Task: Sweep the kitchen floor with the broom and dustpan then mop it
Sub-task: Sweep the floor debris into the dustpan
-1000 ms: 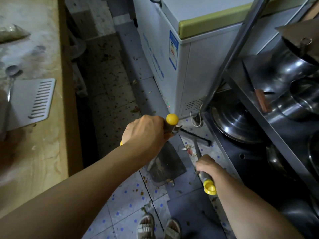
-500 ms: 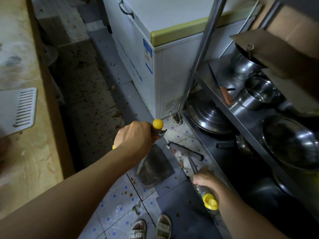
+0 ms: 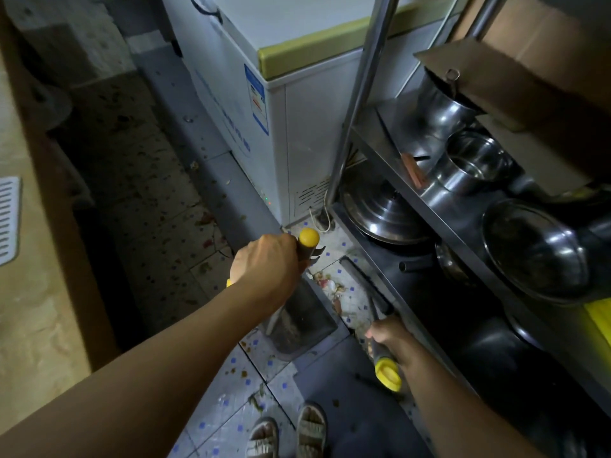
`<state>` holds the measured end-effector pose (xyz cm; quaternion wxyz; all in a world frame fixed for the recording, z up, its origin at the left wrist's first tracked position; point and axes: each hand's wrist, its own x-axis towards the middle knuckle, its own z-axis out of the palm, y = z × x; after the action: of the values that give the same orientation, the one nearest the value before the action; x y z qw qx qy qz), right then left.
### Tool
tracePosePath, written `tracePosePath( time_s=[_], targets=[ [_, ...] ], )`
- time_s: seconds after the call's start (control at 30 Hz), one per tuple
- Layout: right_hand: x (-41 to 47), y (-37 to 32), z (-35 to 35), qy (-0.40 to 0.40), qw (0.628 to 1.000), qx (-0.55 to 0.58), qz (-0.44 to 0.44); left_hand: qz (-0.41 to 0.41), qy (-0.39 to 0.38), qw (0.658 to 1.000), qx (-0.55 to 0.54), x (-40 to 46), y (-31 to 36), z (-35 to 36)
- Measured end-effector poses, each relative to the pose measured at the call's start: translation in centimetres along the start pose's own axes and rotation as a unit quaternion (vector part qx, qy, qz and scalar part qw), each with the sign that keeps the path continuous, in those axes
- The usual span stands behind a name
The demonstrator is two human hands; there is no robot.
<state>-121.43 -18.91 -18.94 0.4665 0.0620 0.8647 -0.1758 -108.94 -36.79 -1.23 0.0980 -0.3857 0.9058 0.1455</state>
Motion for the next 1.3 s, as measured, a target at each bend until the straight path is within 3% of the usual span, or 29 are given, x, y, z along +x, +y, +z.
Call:
tracePosePath(
  time_s=[0.23, 0.33, 0.43, 0.7, 1.07, 1.3],
  targets=[
    [-0.1, -0.1, 1.4, -0.092, 0.987, 0.13, -0.011, -0.002, 0.008, 1.0, 0.011, 1.5, 1.0, 0.2],
    [0.6, -0.5, 3.2, -0.1, 0.967, 0.236, 0.007, -0.003, 0.008, 1.0, 0.015, 1.9, 1.4, 0.2],
    [1.4, -1.1, 4.0, -0.116, 0.956, 0.27, 0.01, -0.007, 0.005, 1.0, 0.008, 2.2, 1.4, 0.3],
    [-0.3, -3.5, 2.0, -0.146, 0.957, 0.251, 0.001, -0.011, 0.0, 1.0, -0.004, 3.0, 1.6, 0.9],
    [1.5, -4.6, -0.8, -0.041, 0.971, 0.236, -0.014, -0.014, 0.007, 1.0, 0.002, 4.4, 2.1, 0.8],
    [-0.2, -5.6, 1.0, -0.144, 0.976, 0.163, -0.008, -0.007, 0.006, 1.0, -0.006, 4.3, 2.1, 1.2]
  ],
)
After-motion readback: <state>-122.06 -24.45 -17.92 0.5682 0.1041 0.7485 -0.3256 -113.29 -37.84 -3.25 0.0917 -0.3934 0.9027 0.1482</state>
